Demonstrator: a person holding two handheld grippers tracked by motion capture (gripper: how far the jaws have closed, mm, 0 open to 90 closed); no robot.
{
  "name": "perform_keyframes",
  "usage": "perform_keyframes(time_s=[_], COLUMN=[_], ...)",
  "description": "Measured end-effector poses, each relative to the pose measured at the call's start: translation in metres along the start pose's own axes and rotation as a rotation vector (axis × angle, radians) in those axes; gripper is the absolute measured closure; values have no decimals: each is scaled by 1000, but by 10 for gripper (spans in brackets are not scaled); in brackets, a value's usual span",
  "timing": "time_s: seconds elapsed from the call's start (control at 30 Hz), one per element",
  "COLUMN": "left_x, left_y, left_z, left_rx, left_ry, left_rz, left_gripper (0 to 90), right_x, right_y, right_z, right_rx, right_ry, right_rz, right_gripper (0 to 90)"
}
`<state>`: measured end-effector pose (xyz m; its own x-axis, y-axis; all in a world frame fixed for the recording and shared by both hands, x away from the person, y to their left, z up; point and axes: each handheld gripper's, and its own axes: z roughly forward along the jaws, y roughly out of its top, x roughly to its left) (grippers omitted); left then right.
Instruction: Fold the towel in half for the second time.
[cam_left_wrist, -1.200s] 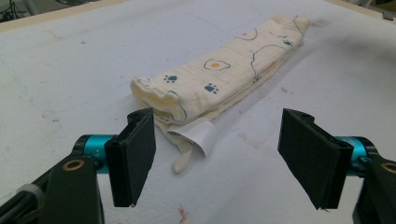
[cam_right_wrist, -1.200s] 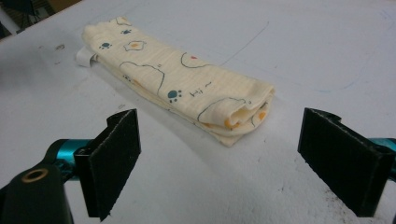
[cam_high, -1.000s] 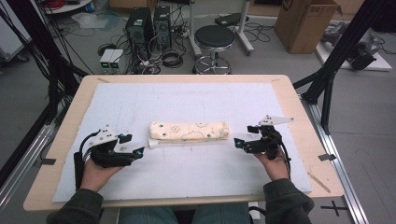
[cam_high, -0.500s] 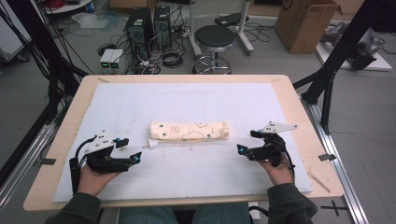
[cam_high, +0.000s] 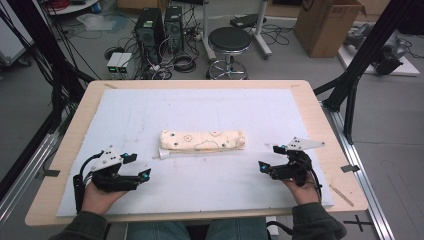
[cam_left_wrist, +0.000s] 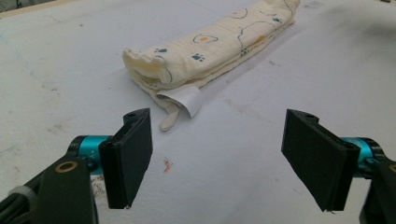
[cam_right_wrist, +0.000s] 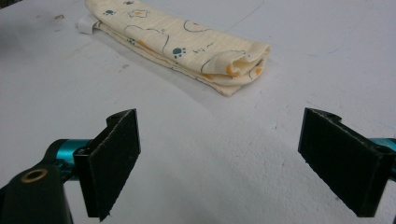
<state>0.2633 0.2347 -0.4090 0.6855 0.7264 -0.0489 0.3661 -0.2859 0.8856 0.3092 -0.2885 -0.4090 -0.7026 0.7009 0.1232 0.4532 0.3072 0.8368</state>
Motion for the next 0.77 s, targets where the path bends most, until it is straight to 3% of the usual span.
perform_keyframes(time_s=[0.37, 0.77], left_x=[-4, -10], left_y=[-4, -7], left_z=[-5, 6], left_rx=[-2, 29], left_ry=[8, -8], left_rz=[5, 23], left_gripper=[253, 254], right_x=[4, 2], right_y=[-11, -14], right_z=[-9, -8], right_rx=[11, 0], right_ry=[-8, -10], right_rz=[-14, -5], right_gripper=[122, 122])
